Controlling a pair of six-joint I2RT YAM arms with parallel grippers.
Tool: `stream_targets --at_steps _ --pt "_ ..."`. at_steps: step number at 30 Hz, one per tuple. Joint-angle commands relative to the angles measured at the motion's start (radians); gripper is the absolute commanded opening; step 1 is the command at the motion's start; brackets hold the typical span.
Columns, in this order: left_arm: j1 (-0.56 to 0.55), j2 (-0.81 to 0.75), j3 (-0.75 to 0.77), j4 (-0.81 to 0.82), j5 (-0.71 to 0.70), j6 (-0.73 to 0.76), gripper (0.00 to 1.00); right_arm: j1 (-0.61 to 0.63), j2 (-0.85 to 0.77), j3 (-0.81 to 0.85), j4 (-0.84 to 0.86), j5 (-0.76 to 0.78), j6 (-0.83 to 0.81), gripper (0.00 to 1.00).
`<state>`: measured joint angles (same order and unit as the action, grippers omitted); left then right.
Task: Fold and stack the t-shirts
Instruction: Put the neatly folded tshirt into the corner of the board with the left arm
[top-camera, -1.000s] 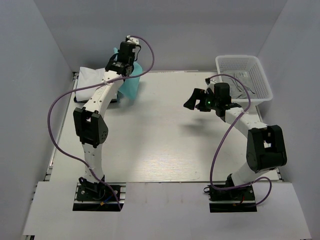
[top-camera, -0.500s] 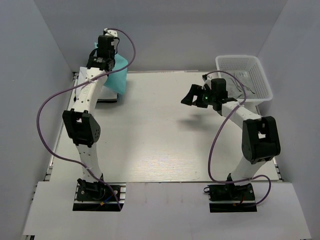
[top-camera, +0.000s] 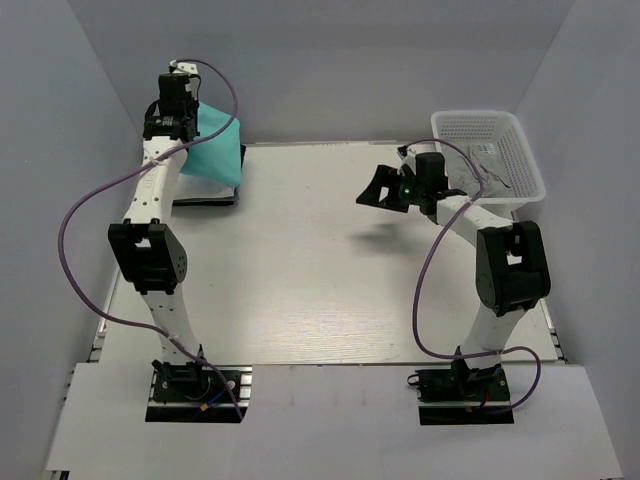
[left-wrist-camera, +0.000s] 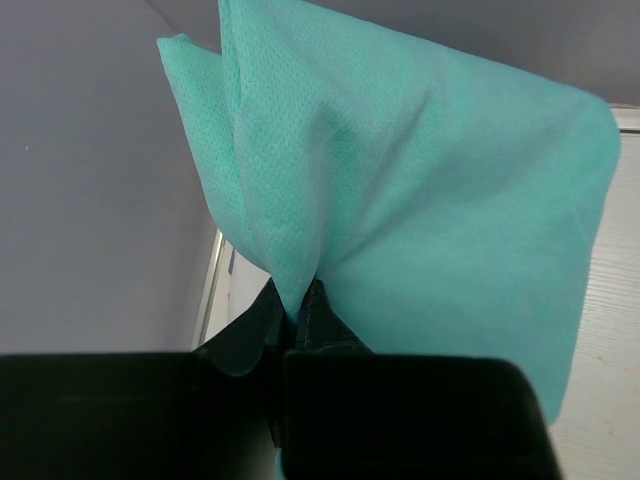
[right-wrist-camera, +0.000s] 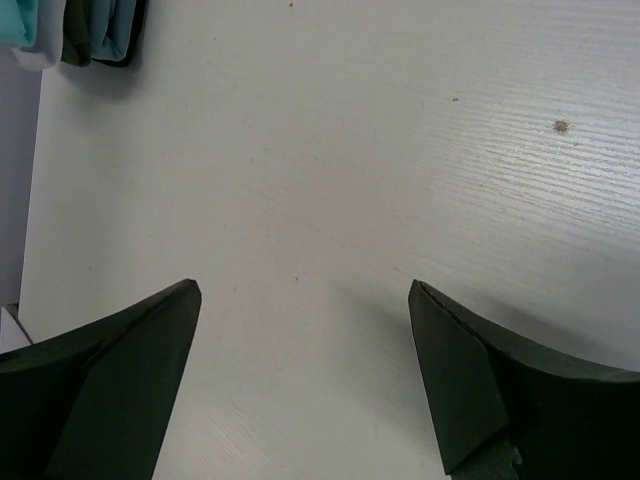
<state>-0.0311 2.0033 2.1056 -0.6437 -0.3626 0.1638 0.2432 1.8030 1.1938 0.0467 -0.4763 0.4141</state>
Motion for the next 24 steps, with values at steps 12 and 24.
stream_targets --at_steps 12,24 --pt "0.152 0.146 0.046 0.069 0.091 -0.041 0.16 0.022 0.065 0.122 -0.042 0.011 -0.020 0.90" --pt "0.139 0.100 0.191 -0.043 0.005 -0.159 1.00 0.033 -0.066 0.064 -0.081 0.054 -0.047 0.90"
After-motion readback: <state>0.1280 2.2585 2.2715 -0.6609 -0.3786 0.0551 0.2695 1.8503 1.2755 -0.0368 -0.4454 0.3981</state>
